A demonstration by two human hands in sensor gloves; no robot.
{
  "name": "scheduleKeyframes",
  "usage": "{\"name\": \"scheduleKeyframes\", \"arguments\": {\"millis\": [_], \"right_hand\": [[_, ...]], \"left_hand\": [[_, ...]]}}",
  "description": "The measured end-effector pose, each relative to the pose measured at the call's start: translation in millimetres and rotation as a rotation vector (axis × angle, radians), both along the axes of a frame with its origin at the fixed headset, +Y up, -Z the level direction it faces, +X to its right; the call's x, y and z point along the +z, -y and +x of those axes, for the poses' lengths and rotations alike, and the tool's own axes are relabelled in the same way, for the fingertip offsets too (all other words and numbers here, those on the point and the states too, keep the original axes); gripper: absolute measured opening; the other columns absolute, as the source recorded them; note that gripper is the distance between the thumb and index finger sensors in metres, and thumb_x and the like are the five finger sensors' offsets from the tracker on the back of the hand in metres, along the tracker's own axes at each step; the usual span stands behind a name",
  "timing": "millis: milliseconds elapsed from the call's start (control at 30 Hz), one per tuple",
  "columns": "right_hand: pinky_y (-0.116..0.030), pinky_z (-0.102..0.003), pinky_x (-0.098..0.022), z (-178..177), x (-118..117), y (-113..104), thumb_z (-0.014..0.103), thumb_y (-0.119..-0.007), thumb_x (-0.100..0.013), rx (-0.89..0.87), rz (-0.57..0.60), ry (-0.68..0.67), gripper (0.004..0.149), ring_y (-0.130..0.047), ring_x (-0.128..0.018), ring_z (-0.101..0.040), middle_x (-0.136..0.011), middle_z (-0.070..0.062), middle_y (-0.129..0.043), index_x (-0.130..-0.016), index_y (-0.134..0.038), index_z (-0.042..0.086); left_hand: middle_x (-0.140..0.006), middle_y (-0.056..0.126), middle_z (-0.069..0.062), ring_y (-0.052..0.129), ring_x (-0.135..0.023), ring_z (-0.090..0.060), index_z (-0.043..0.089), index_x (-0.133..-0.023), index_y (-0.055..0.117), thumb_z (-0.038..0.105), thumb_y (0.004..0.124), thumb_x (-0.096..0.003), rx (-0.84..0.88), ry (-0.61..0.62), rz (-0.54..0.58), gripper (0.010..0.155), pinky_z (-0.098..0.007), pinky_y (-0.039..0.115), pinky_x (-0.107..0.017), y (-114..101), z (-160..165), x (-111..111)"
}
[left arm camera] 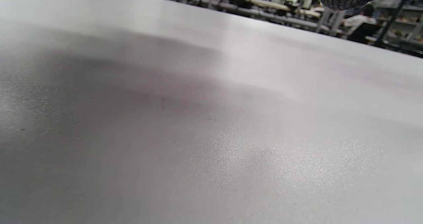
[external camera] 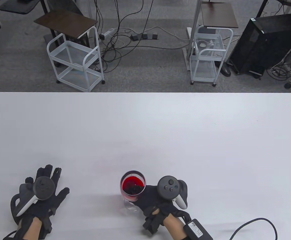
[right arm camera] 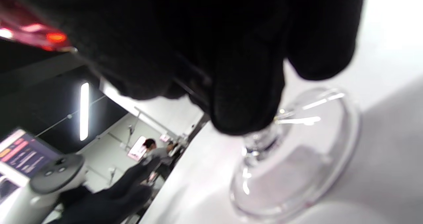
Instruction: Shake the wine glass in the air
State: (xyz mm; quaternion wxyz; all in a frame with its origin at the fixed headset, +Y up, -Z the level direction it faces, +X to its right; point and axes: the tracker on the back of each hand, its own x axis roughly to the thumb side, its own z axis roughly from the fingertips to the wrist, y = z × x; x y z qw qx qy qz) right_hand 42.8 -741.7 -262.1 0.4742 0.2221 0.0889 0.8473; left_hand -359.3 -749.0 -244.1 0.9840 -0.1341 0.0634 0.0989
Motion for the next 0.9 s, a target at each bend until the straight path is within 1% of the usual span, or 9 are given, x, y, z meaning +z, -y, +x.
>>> {"name": "scheduleKeyframes", "arguments": {"millis": [133, 200, 233, 333, 467, 567, 667, 800, 900], "right_hand": [[-0.086, -0.048, -0.047, 3.6, -2.8, -4.0, 0.039, -0.096, -0.036, 0.033, 0.044, 0.055, 0.042, -0.112, -0.042, -0.020, -0.073, -0.002, -0.105, -0.075, -0.093, 0.024], [-0.086, -0.048, -0.046, 1.2, -0.4, 0.2, 0.038, -0.096, -0.036, 0.008, -0.001, 0.007, 0.042, -0.112, -0.041, -0.020, -0.073, -0.002, -0.105, -0.075, -0.093, 0.023], [-0.085, -0.048, -0.046, 0.0, -0.2, 0.3, 0.038, -0.096, -0.036, 0.001, 0.006, -0.007, 0.042, -0.112, -0.042, -0.020, -0.073, -0.002, -0.105, -0.075, -0.093, 0.023], [-0.085, -0.048, -0.047, 4.8, -2.9, -3.5, 0.038, -0.096, -0.036, 0.014, 0.043, 0.060, 0.042, -0.112, -0.042, -0.020, -0.073, -0.002, -0.105, -0.075, -0.092, 0.023], [-0.085, -0.048, -0.047, 2.0, -0.3, 0.2, 0.038, -0.096, -0.036, -0.009, 0.007, 0.006, 0.042, -0.112, -0.042, -0.020, -0.073, -0.002, -0.105, -0.075, -0.093, 0.023], [-0.085, -0.048, -0.046, 5.9, -2.0, -3.4, 0.038, -0.096, -0.036, 0.021, 0.048, 0.070, 0.042, -0.112, -0.042, -0.020, -0.073, -0.002, -0.105, -0.075, -0.093, 0.023], [-0.086, -0.048, -0.046, 1.9, 1.3, 0.3, 0.039, -0.096, -0.036, 0.006, 0.014, -0.005, 0.042, -0.112, -0.041, -0.020, -0.072, -0.002, -0.105, -0.075, -0.093, 0.023], [-0.085, -0.048, -0.047, 6.2, -1.9, -5.1, 0.038, -0.096, -0.036, 0.024, 0.061, 0.066, 0.042, -0.112, -0.041, -0.020, -0.072, -0.002, -0.105, -0.075, -0.093, 0.023], [-0.085, -0.049, -0.047, 1.8, 1.6, 1.3, 0.039, -0.096, -0.036, 0.000, 0.007, -0.014, 0.042, -0.112, -0.041, -0.020, -0.072, -0.003, -0.105, -0.074, -0.093, 0.023]], "left_hand": [[-0.123, 0.006, 0.008, 0.008, -0.121, -0.024, 0.042, -0.114, 0.022, 0.071, 0.066, -0.0476, 0.001, -0.002, -0.008, 0.084, -0.057, 0.008, -0.079, 0.8, -0.1, 0.4], [-0.123, 0.006, 0.008, 0.008, -0.121, -0.024, 0.042, -0.114, 0.022, 0.071, 0.066, -0.0476, 0.002, 0.000, 0.001, 0.084, -0.057, 0.008, -0.079, -0.1, 0.0, 0.8], [-0.123, 0.006, 0.008, 0.008, -0.121, -0.024, 0.042, -0.114, 0.022, 0.071, 0.065, -0.0476, 0.000, 0.001, 0.000, 0.084, -0.057, 0.008, -0.079, 0.4, -0.2, 0.3], [-0.123, 0.006, 0.008, 0.008, -0.121, -0.024, 0.042, -0.114, 0.022, 0.071, 0.066, -0.0476, -0.003, -0.002, -0.010, 0.084, -0.057, 0.008, -0.079, 1.9, -0.7, -0.4], [-0.123, 0.006, 0.008, 0.008, -0.121, -0.024, 0.042, -0.114, 0.022, 0.071, 0.065, -0.0476, 0.000, -0.002, -0.005, 0.084, -0.057, 0.008, -0.079, 1.2, -0.5, -0.2], [-0.123, 0.006, 0.008, 0.008, -0.121, -0.024, 0.042, -0.114, 0.022, 0.071, 0.066, -0.0476, 0.001, -0.004, -0.009, 0.084, -0.057, 0.008, -0.079, 1.2, -0.2, 0.2], [-0.123, 0.006, 0.008, 0.008, -0.121, -0.024, 0.042, -0.114, 0.022, 0.071, 0.066, -0.0476, 0.001, -0.003, -0.001, 0.084, -0.057, 0.008, -0.079, 0.3, 0.0, 0.6], [-0.123, 0.006, 0.008, 0.008, -0.121, -0.024, 0.042, -0.113, 0.022, 0.071, 0.066, -0.0476, -0.003, -0.004, -0.003, 0.084, -0.057, 0.008, -0.079, -0.2, 0.2, 0.9], [-0.123, 0.006, 0.008, 0.008, -0.121, -0.024, 0.042, -0.114, 0.022, 0.071, 0.066, -0.0476, -0.001, -0.001, -0.001, 0.084, -0.057, 0.008, -0.079, -0.2, 0.2, 0.6]]}}
